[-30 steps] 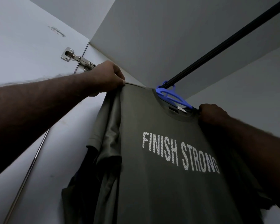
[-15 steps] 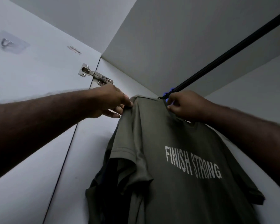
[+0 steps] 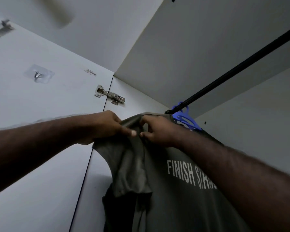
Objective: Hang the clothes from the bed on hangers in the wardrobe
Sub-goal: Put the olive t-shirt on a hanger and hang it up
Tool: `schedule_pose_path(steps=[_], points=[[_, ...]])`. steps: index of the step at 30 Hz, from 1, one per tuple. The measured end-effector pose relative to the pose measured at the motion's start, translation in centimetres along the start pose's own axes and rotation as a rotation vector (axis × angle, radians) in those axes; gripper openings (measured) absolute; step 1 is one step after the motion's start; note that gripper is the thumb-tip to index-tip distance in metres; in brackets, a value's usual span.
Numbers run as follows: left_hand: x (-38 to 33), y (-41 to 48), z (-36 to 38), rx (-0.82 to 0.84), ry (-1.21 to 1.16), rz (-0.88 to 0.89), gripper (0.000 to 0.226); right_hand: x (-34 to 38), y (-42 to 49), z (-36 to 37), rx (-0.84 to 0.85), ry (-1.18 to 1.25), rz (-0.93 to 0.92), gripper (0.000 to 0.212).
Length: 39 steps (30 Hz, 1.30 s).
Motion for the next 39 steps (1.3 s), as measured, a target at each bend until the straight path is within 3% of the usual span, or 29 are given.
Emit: schedule_pose_path(steps=[2, 5, 7, 8, 11, 13, 17, 20, 22, 25, 31, 35, 39], points=[[-0.2, -1.0, -0.1, 0.029, 0.017, -0.013, 0.029, -0.4, -0.2, 0.2, 0.004, 0.298, 0.074, 0.027], [-2.5, -2.5, 0.0, -0.06, -0.008, 0.131, 0.013, -1.5, -0.8, 0.0, 0.014, 0.808, 0.253, 0.068], [-5.2, -4.1, 0.9, -0.122, 0.031, 0.284, 0.018, -2.1, -1.3, -0.4, 0.043, 0.945, 0.326, 0.084], [-6.7, -5.0, 1.8, -0.126, 0.068, 0.368, 0.019, -2.2, -1.6, -0.8, 0.053, 0.939, 0.331, 0.079], [-9.9, -7.8, 5.6, -0.071, 0.259, 0.56, 0.011, -2.2, -2.9, -1.8, 0.095, 0.725, 0.276, 0.021], [-10.7, -9.1, 7.9, -0.101, 0.453, 0.647, 0.022, -3.1, -3.7, -1.9, 0.14, 0.677, 0.318, 0.013], [-9.4, -11.5, 9.8, -0.339, 0.792, 0.788, 0.024, -5.6, -6.2, -2.9, 0.133, 0.675, 0.455, 0.01], [-6.3, -11.8, 10.3, -0.448, 0.842, 0.68, 0.035, -7.1, -7.9, -4.7, 0.058, 0.525, 0.465, 0.007], [-4.5, -11.2, 11.1, -0.408, 0.875, 0.497, 0.049, -8.0, -8.7, -6.0, -0.027, 0.434, 0.428, 0.006], [-3.9, -10.5, 12.6, -0.33, 0.921, 0.335, 0.062, -9.2, -10.1, -6.8, -0.092, 0.51, 0.417, 0.007], [-5.9, -9.4, 13.3, -0.428, 0.782, 0.193, 0.066, -9.4, -11.7, -7.5, -0.169, 0.537, 0.31, 0.011], [-5.1, -9.0, 13.7, -0.397, 0.86, 0.117, 0.078, -9.1, -12.0, -7.7, -0.164, 0.562, 0.282, 0.012], [-5.2, -9.7, 13.6, -0.467, 0.914, 0.184, 0.076, -8.1, -11.8, -8.0, -0.178, 0.626, 0.257, 0.014]])
Point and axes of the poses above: each hand's wrist, its own y-axis towards the middle knuckle, its own z-axis out of the palm, x = y × z, the point moved 7 cm from there along y, towards the middle knuckle, and after that the axes turned 14 degrees about y, right-handed, at the moved point
